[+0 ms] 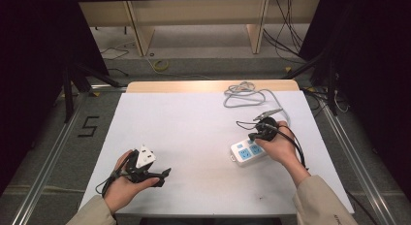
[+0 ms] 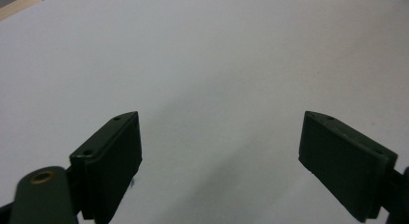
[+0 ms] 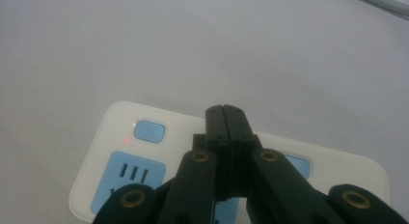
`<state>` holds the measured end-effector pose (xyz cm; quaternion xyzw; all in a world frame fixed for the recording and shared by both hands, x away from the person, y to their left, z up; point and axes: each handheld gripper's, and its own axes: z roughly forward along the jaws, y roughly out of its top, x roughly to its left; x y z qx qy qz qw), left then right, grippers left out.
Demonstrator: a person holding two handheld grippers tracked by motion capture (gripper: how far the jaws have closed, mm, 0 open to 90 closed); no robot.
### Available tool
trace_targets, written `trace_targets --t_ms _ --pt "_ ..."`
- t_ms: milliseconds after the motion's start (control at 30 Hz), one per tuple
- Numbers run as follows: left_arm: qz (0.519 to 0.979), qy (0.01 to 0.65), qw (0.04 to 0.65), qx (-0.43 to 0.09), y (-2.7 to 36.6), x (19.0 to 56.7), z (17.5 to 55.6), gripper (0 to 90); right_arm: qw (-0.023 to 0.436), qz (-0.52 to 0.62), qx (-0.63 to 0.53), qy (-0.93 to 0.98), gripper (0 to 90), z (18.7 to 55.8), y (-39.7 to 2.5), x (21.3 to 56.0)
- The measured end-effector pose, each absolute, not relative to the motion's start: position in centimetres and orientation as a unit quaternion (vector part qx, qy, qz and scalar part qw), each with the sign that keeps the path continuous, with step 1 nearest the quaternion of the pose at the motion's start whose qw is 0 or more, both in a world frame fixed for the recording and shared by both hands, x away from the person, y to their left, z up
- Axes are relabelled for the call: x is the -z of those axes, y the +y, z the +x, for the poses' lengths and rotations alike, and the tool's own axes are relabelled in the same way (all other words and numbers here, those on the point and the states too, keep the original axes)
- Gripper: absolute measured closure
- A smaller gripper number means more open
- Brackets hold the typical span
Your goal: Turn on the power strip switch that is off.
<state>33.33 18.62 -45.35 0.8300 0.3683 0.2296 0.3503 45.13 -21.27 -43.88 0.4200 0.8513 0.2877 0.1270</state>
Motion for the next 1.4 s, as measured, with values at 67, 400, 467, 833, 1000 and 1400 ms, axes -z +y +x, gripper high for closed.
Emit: trace_targets --t_ms 67,400,467,833,1000,1400 --pt "0.830 0.368 0.350 -0.230 18.62 45.34 33.33 14.8 0.126 0.419 -0.284 0.853 90.0 45.22 -21.18 43.96" --pt "0.830 0.368 0.351 -0.229 18.62 45.35 33.34 14.8 0.128 0.416 -0.270 0.859 90.0 45.53 -20.92 44.10" --pt "0.830 0.368 0.350 -0.230 18.62 45.34 33.33 14.8 0.127 0.416 -0.267 0.860 90.0 45.54 -20.85 44.13" --pt "0.830 0.369 0.351 -0.229 18.60 45.38 33.33 14.8 0.133 0.414 -0.259 0.863 90.0 45.56 -20.56 44.08" --pt "0.830 0.369 0.351 -0.229 18.60 45.37 33.32 14.8 0.132 0.417 -0.256 0.862 90.0 45.59 -20.53 44.10" --pt "0.830 0.368 0.350 -0.228 18.58 45.41 33.34 14.8 0.132 0.423 -0.248 0.862 90.0 45.71 -20.49 44.10"
